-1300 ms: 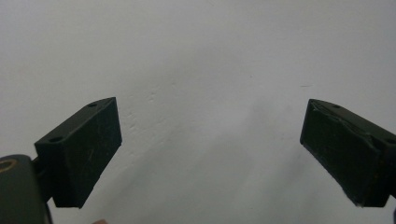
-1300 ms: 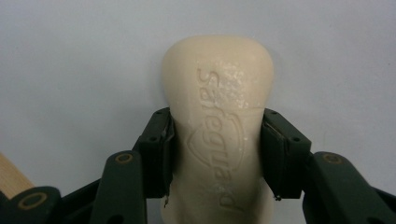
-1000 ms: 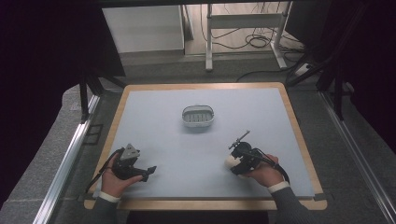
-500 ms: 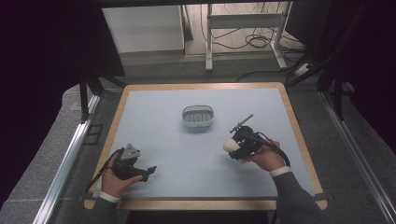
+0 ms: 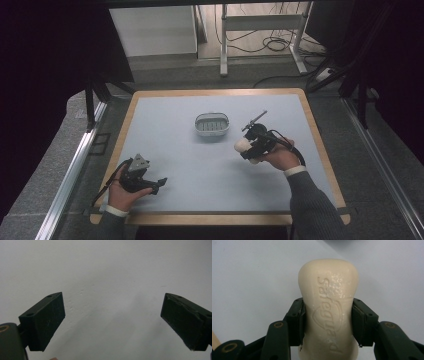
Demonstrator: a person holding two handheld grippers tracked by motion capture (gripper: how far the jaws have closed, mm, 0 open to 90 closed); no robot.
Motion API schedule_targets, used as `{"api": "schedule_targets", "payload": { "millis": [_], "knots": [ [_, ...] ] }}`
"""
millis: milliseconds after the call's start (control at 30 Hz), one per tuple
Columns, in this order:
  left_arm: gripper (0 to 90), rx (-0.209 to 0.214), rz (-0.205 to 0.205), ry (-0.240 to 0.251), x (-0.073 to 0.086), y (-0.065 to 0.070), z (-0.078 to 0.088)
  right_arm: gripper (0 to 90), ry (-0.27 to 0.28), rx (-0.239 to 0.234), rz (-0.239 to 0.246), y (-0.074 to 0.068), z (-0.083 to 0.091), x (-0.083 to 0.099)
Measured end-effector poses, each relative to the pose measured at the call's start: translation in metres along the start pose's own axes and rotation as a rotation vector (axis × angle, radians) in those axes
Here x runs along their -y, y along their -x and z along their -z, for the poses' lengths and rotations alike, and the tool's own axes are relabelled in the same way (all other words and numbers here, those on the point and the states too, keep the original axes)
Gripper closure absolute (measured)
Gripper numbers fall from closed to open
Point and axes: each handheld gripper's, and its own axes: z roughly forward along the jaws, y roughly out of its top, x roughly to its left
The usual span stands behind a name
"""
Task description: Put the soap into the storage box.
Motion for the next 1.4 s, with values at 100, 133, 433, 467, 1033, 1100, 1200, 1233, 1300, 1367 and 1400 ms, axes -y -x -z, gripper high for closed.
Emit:
{"api": "schedule_targets", "payload": {
  "millis": [100,133,433,467,1033,1100,1200,1233,1300,1367,1400],
  "knots": [
    [6.0,0.001,-0.004,0.003,0.000,0.000,-0.001,49.3,0.009,-0.002,0.009,0.002,0.001,-0.004],
    [6.1,0.004,-0.009,0.000,0.000,0.000,0.000,49.2,0.013,-0.005,0.005,0.004,0.002,-0.007],
    [6.1,0.008,-0.001,0.002,0.000,0.000,0.000,49.2,0.032,-0.015,0.008,0.014,0.005,-0.016],
    [6.1,0.005,-0.002,0.000,0.000,0.000,0.000,49.2,0.033,-0.018,0.012,0.015,0.005,-0.017],
    [6.0,0.005,-0.007,-0.008,0.000,0.001,-0.002,49.2,0.052,0.002,0.013,0.033,0.005,-0.037],
    [6.0,0.004,-0.007,-0.009,0.000,0.001,-0.002,49.2,0.057,0.002,0.014,0.035,0.005,-0.040],
    [5.9,0.003,-0.006,-0.009,0.000,0.001,-0.002,49.2,0.053,0.005,0.018,0.037,0.003,-0.043],
    [5.9,0.004,-0.004,-0.007,0.000,0.001,-0.002,49.2,0.053,0.006,0.020,0.038,0.003,-0.044],
    [5.9,0.005,-0.007,-0.010,0.000,0.001,-0.002,49.2,0.057,0.001,0.024,0.040,0.002,-0.047],
    [5.9,0.005,-0.007,-0.011,0.000,0.001,-0.003,49.2,0.059,0.007,0.031,0.041,0.002,-0.050],
    [5.9,0.005,-0.008,-0.011,0.000,0.001,-0.003,49.2,0.058,0.005,0.034,0.042,0.002,-0.051]
  ]
}}
